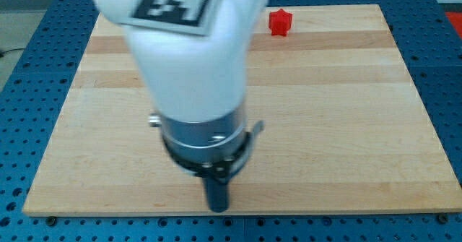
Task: Move the yellow hexagon below the blue cube
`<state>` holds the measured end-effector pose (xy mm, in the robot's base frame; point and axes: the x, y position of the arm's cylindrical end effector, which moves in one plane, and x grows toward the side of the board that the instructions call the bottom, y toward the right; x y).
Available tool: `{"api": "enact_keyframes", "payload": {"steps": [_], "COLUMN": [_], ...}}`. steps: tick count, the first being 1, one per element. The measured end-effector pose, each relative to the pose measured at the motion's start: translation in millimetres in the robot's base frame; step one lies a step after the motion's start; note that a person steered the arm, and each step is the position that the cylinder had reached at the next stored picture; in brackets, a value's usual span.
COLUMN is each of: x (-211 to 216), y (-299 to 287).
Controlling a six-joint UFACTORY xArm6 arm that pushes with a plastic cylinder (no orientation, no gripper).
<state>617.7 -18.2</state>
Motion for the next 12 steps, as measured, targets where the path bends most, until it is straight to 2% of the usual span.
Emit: {"api": "enact_keyframes", "payload": {"steps": [2, 3, 5, 6, 7, 8, 10, 11, 12], "x": [-26, -16, -31, -64, -80, -64, -73, -73, -73], "y": [-52, -51, 3, -6, -36, -11, 187, 226, 229]}}
